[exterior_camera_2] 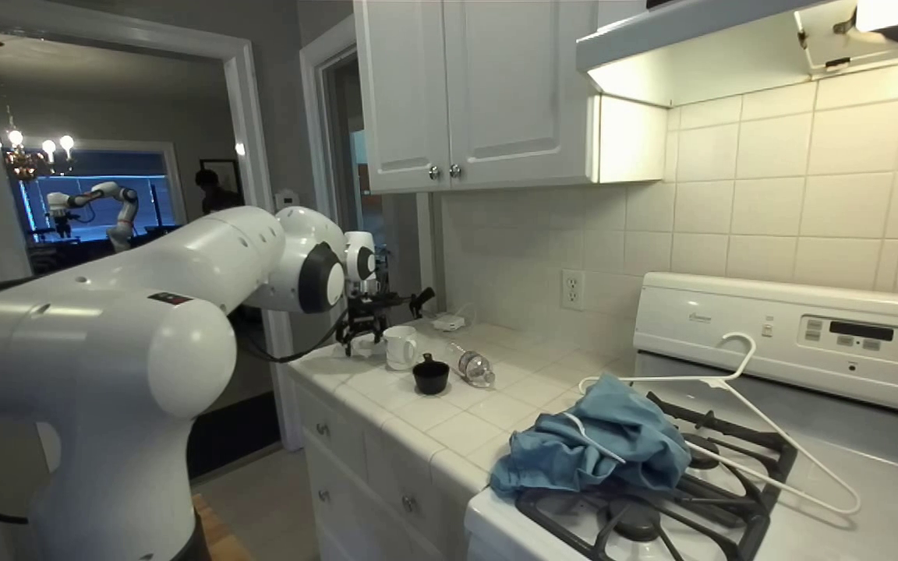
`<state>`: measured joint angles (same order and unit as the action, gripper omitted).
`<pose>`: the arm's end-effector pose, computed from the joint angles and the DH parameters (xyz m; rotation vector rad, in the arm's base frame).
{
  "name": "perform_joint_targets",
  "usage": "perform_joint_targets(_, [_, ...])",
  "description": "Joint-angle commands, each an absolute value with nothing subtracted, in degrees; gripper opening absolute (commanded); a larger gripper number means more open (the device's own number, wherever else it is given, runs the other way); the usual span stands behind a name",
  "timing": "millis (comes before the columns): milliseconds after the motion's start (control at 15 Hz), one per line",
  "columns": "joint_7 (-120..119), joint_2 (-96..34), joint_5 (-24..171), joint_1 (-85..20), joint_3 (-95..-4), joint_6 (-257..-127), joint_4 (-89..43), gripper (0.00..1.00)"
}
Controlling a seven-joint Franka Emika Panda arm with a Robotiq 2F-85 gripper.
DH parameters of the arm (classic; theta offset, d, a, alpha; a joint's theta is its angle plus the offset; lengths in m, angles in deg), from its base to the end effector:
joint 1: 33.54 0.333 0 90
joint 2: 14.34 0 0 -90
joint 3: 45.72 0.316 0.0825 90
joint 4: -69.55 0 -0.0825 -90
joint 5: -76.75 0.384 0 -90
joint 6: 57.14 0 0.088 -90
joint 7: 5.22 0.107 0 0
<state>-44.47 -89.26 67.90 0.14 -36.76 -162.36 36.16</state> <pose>0.6410 0.4786 0.1849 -2.4370 -1.9745 0.0739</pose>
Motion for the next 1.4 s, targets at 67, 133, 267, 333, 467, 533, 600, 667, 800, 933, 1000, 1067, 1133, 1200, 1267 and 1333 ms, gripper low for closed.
perform_joint_targets(67, [-42.31, -92.63, 68.61, 1.52, -36.86, -158.93, 43.53, 1.00])
perform_joint_targets(133, [-42.26, -92.45, 68.77, 1.65, -36.87, -157.50, 44.12, 1.00])
perform_joint_targets(267, [-43.08, -91.70, 69.43, 1.45, -36.49, -153.98, 45.26, 1.00])
perform_joint_targets(333, [-43.04, -91.37, 69.66, 1.44, -36.53, -152.08, 45.97, 1.00])
perform_joint_targets(467, [-42.77, -89.62, 70.55, 1.10, -36.23, -149.14, 45.17, 1.00])
perform_joint_targets(533, [-42.14, -87.28, 70.88, 0.76, -36.26, -149.59, 41.74, 1.00])
perform_joint_targets(600, [-41.91, -87.32, 71.32, 0.71, -36.12, -149.68, 42.24, 1.00])
perform_joint_targets(667, [-41.69, -87.33, 71.91, 0.63, -35.87, -150.33, 42.50, 1.00])
perform_joint_targets(800, [-39.98, -87.65, 72.52, 0.83, -35.99, -152.14, 42.87, 1.00])
perform_joint_targets(933, [-38.25, -88.14, 72.65, 0.93, -36.26, -153.68, 42.97, 1.00])
perform_joint_targets(1000, [-37.02, -88.44, 72.32, 1.13, -36.70, -154.80, 43.13, 1.00])
perform_joint_targets(1067, [-35.48, -88.77, 71.98, 1.31, -37.10, -156.24, 43.27, 1.00])
perform_joint_targets(1133, [-33.87, -89.12, 71.77, 1.44, -37.42, -157.96, 43.40, 1.00])
perform_joint_targets(1200, [-31.91, -89.37, 71.56, 1.60, -37.81, -159.47, 43.41, 1.00])
perform_joint_targets(1267, [-30.61, -89.50, 71.59, 1.69, -37.89, -160.41, 43.23, 1.00])
perform_joint_targets(1333, [-29.46, -89.49, 71.64, 1.76, -37.96, -160.93, 42.97, 1.00])
